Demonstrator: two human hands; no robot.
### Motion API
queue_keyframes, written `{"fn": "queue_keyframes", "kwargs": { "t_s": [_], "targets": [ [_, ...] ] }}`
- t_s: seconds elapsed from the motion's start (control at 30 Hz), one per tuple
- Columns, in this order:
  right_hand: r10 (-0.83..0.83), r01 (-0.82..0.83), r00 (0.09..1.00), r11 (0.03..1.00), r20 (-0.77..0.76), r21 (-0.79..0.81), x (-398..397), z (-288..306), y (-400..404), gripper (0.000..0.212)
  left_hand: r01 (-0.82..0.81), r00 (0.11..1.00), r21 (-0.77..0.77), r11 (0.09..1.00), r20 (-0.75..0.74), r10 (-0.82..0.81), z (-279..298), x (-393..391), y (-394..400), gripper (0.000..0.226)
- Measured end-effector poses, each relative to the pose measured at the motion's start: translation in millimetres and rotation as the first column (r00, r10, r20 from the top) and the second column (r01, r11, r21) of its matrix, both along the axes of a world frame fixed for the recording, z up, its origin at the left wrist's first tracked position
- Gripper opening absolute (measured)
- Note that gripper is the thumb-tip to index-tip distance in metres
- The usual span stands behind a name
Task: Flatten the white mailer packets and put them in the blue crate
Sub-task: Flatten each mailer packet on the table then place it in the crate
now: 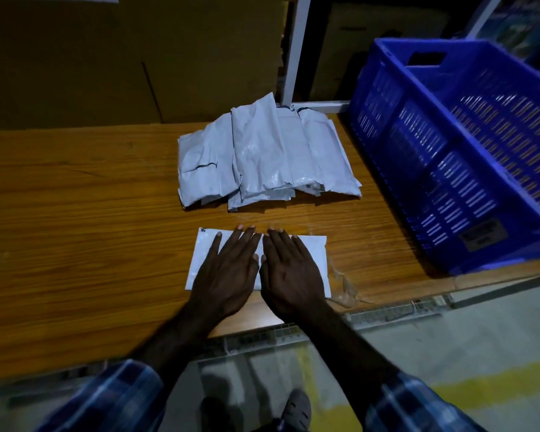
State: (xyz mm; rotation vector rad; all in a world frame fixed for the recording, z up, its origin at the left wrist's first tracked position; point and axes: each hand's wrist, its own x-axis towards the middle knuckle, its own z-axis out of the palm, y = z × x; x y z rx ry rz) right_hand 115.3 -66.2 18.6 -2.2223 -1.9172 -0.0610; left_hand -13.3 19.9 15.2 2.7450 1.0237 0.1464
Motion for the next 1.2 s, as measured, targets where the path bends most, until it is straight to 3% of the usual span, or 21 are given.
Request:
{"fn": "queue_keyframes", "kwargs": {
  "t_s": [0.2,0.3,0.4,0.5,0.63,0.8,1.0,1.07,1.17,1.2],
  "targets": [
    [-0.135,0.135,0.99,0.991,-0.043,-0.002,25,-2,-15,0.057,-0.082,0.997,0.041,0.996,-0.002,0.082,-2,-26,9,0.06],
    [-0.222,0.214,0.969,0.974,-0.106,-0.08,49,6,-26,0.072,-0.152,0.988,-0.004,0.988,-0.027,0.152,-2,-49,20,0.067],
    [-0.173,0.169,0.983,0.984,-0.066,-0.054,44,18,-21,0.069,-0.162,0.987,-0.043,0.986,0.009,0.162,9,-43,20,0.067],
    [-0.09,0.088,0.992,0.996,-0.091,-0.026,16,18,-4,0.065,-0.054,0.996,-0.002,0.999,0.073,0.054,17,-10,6,0.065],
    [-0.051,0.05,0.997,0.999,-0.051,-0.015,1,2,-3,0.054,-0.026,1.0,-0.003,1.0,0.01,0.026,3,7,-3,0.063],
    [-0.023,0.024,0.999,0.999,-0.031,0.023,25,-3,-17,0.054,-0.092,0.996,0.018,0.996,-0.003,0.092,-2,-21,8,0.061],
    [-0.196,0.169,0.974,0.961,-0.109,-0.22,65,9,-48,0.083,-0.122,0.992,-0.082,0.989,-0.035,0.12,4,-60,29,0.075],
    [-0.176,0.16,0.979,0.976,-0.104,-0.146,61,21,-45,0.081,-0.122,0.989,-0.087,0.989,0.074,0.129,13,-55,29,0.072],
    [-0.071,0.086,0.988,0.991,-0.136,0.107,58,37,-26,0.062,-0.038,0.924,0.096,0.995,0.381,-0.001,29,-38,29,0.052],
    [-0.041,0.055,0.985,0.996,-0.166,0.077,59,43,-19,0.06,0.002,0.904,0.141,0.99,0.422,-0.062,32,-33,31,0.047]
  ]
}}
